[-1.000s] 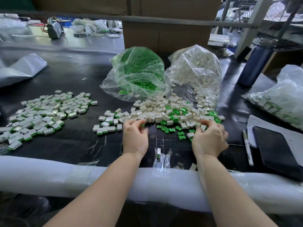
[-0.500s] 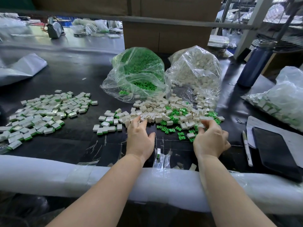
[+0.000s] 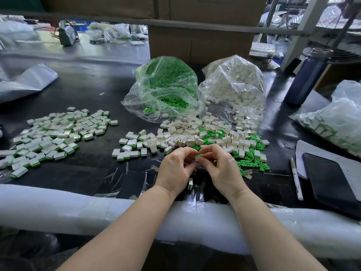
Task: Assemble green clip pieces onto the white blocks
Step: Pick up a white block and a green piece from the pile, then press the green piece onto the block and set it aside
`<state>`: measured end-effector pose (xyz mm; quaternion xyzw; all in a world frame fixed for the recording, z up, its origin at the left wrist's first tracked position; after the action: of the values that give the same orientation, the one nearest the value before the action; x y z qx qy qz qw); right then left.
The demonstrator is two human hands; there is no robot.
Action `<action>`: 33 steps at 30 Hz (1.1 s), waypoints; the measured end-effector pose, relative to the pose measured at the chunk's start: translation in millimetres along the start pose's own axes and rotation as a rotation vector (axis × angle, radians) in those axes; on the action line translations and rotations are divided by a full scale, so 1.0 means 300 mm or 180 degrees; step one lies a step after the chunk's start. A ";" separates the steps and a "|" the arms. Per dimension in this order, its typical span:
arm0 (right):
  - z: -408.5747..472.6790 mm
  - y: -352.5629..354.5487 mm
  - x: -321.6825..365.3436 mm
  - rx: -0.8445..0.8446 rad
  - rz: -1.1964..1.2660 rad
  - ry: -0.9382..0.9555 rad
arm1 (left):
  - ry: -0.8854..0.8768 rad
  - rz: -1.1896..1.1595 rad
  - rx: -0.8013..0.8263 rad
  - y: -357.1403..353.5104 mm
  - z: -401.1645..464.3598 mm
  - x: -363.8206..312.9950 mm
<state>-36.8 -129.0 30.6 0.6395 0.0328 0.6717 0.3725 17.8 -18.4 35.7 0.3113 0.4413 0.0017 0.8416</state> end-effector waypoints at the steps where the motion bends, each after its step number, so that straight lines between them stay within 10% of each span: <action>1: 0.000 -0.004 0.001 0.0043 0.0004 0.0001 | 0.0065 -0.0049 -0.0014 0.000 0.000 0.006; 17: 0.035 0.016 -0.068 -0.0489 -0.2193 -0.0279 | 0.0441 -0.0167 0.0166 -0.014 -0.004 0.045; 33: 0.010 0.036 -0.014 -0.0272 0.0660 -0.0143 | 0.0801 -0.1069 0.0144 -0.018 -0.002 0.069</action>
<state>-39.6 -140.3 33.2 0.6380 -0.0707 0.6929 0.3286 28.5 -16.8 17.4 0.2495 0.5885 -0.1097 0.7612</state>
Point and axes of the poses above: each hand's wrist, its own z-axis towards the middle knuckle, its own y-axis out of the back of the hand, x = y × z, the point moved 7 cm from there along z, towards the middle knuckle, and after that the axes turned 5 degrees about -y, right-handed, at the moved point
